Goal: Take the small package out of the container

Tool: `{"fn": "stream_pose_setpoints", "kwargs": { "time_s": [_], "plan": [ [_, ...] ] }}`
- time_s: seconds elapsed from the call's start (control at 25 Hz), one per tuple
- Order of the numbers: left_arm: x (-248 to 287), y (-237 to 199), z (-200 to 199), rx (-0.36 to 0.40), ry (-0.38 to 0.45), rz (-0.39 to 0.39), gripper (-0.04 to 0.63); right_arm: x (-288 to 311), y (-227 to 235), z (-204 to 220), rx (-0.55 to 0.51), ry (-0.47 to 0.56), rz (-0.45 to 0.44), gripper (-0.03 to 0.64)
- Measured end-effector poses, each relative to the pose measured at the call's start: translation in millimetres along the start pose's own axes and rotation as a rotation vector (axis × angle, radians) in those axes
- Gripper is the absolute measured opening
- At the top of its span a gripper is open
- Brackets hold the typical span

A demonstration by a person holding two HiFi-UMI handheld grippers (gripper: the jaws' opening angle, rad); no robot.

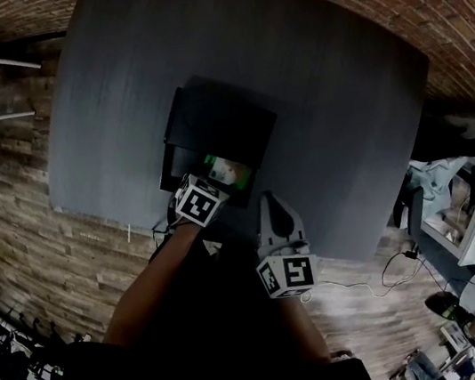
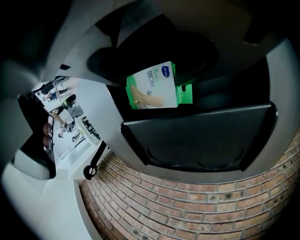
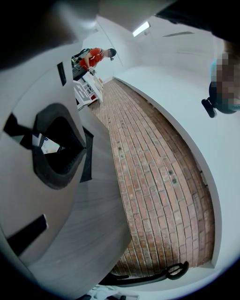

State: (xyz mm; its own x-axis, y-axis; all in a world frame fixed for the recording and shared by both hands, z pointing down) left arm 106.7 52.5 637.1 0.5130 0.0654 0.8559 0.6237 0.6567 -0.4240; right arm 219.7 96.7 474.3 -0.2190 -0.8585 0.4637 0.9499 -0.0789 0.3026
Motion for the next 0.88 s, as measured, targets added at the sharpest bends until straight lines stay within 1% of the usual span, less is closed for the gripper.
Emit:
{"fn": "stream_pose_setpoints", "kwargs": {
  "time_s": [0.12, 0.4, 0.6, 0.88],
  "plan": [
    [-2, 2, -1, 0.004, 0.016, 0.007, 0.316, -1, 0, -1, -0.001, 0.007, 0.0, 0.025],
    [-11, 7, 4, 0.001, 0.009, 0.027, 0.316, -5, -2, -1, -0.007, 0.012, 0.007, 0.023],
    [-17, 11, 7, 0.009, 0.019, 0.042, 0.314, -8, -5, -1, -0.016, 0.023, 0.0, 0.023],
    [-29, 19, 5, 0.023, 0.047, 0.054, 0.314, -11, -12, -1, -0.029, 0.026, -0.007, 0.025]
  ]
}}
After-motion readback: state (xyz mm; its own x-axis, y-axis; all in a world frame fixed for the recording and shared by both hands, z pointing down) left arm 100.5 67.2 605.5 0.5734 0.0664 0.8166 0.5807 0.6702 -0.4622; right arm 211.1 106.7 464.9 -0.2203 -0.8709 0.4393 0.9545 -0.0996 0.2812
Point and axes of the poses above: the fingertips, and each gripper's own axes: x forward along the fingers, y to its right, z out of its underside, the point moved 5 cm from there along -x, backward along the fingers, and after that the axes turned 3 degrees about -x, right-handed, at the moved point
